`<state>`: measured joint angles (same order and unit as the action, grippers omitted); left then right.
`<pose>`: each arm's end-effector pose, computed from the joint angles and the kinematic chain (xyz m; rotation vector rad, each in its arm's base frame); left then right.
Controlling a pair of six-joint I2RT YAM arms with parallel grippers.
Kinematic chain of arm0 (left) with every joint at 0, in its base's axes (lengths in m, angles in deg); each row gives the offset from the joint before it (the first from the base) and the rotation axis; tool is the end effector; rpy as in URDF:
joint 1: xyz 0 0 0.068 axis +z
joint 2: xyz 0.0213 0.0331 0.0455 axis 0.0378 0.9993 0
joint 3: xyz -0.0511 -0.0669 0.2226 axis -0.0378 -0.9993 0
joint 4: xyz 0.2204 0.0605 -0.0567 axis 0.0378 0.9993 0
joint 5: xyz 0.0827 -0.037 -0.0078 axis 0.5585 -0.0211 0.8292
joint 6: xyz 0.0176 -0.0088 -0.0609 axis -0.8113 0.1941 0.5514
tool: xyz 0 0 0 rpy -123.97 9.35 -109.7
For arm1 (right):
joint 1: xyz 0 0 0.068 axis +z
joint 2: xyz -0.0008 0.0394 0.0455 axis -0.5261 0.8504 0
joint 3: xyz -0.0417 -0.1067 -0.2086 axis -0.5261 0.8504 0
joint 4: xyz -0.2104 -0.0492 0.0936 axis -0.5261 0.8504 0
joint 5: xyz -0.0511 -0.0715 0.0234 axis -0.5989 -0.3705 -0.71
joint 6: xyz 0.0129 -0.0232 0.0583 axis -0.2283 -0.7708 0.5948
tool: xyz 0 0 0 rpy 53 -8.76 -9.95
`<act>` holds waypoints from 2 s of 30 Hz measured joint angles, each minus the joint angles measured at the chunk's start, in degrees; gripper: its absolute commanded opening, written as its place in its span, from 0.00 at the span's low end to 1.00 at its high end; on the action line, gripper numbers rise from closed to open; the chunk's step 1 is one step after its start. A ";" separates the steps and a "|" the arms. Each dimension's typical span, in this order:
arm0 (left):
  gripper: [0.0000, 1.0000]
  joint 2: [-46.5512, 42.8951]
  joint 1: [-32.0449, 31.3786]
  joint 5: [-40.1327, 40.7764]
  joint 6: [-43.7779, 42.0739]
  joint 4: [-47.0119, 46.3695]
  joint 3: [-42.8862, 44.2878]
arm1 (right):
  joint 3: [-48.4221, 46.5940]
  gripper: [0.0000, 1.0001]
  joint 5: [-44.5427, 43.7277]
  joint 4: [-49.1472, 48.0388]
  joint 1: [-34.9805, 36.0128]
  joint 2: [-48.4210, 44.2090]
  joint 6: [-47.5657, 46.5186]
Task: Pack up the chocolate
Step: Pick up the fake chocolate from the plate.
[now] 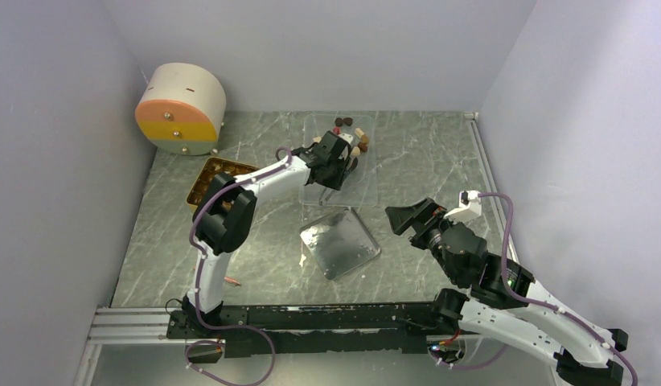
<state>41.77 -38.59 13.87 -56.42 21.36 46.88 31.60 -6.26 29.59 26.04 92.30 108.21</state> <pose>0.3307 -0.2799 0.1799 0.4948 2.4244 -0.3410 0.0871 0.0803 0.2958 0.4531 1.8334 0.7705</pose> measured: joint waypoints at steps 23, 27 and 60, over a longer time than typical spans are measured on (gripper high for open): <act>0.41 -2.75 -0.11 -0.48 1.97 9.97 2.71 | 0.00 0.97 -0.15 0.31 0.00 -0.46 0.13; 0.41 -2.25 -0.09 -0.07 1.57 10.38 5.11 | 0.00 0.97 -0.15 0.35 0.00 -0.35 0.13; 0.30 0.70 -0.09 0.35 0.11 11.34 6.73 | 0.00 0.97 -1.38 1.18 0.00 -0.94 0.11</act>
<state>42.47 -38.68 14.22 -56.31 32.71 53.61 31.60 -7.64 30.77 26.04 91.36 108.32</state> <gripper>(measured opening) 0.349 0.970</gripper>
